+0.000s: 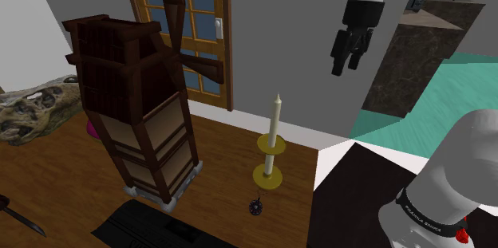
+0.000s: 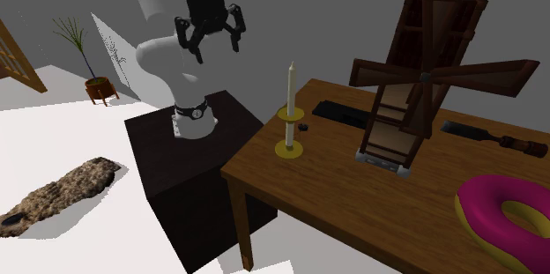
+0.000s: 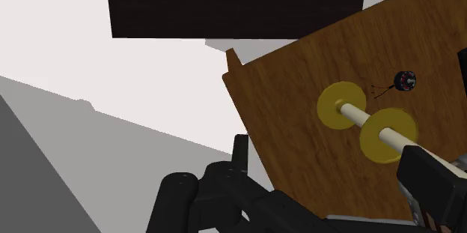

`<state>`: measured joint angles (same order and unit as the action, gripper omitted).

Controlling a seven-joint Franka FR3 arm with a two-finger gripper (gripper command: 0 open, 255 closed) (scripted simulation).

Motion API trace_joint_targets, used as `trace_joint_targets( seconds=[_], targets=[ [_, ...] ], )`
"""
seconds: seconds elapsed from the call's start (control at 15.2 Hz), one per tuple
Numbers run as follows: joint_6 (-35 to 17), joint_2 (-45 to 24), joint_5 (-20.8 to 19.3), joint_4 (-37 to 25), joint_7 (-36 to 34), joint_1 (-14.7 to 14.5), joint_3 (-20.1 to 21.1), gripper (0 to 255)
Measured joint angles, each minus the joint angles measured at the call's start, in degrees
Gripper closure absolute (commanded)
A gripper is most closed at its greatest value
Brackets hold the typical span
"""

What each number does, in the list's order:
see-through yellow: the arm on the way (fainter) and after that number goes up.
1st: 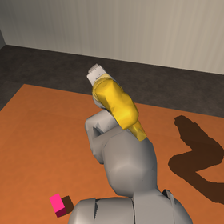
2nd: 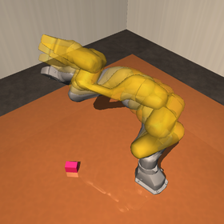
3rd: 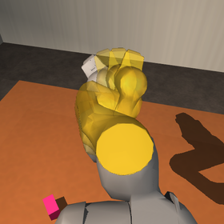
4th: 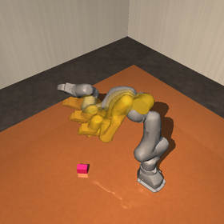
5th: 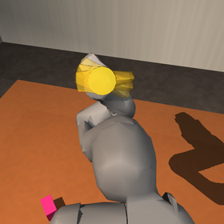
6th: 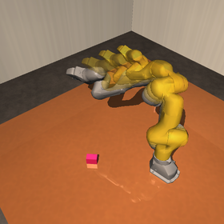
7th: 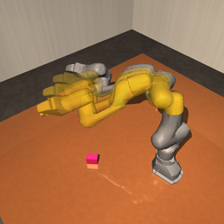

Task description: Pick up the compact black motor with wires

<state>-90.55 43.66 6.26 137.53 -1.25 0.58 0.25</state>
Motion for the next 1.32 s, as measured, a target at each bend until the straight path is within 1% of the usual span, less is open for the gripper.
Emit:
trace_joint_targets(
  seconds=[0.13,0.26,0.4,0.79,1.06,1.32],
  targets=[
    [-0.61,-0.03,0.38,0.59,-0.61,-0.11,0.47,0],
    [-2.72,-0.07,1.65,2.68,-2.59,-0.49,2.02,0],
    [-5.26,0.5,3.23,5.78,-4.92,-1.03,3.88,0],
    [-14.36,-2.4,8.85,11.58,-12.64,-3.32,10.63,0],
    [-21.14,-5.71,12.62,14.63,-17.47,-5.0,15.25,0],
    [-28.89,-12.11,16.03,15.4,-22.5,-6.34,20.39,0]
  ],
)
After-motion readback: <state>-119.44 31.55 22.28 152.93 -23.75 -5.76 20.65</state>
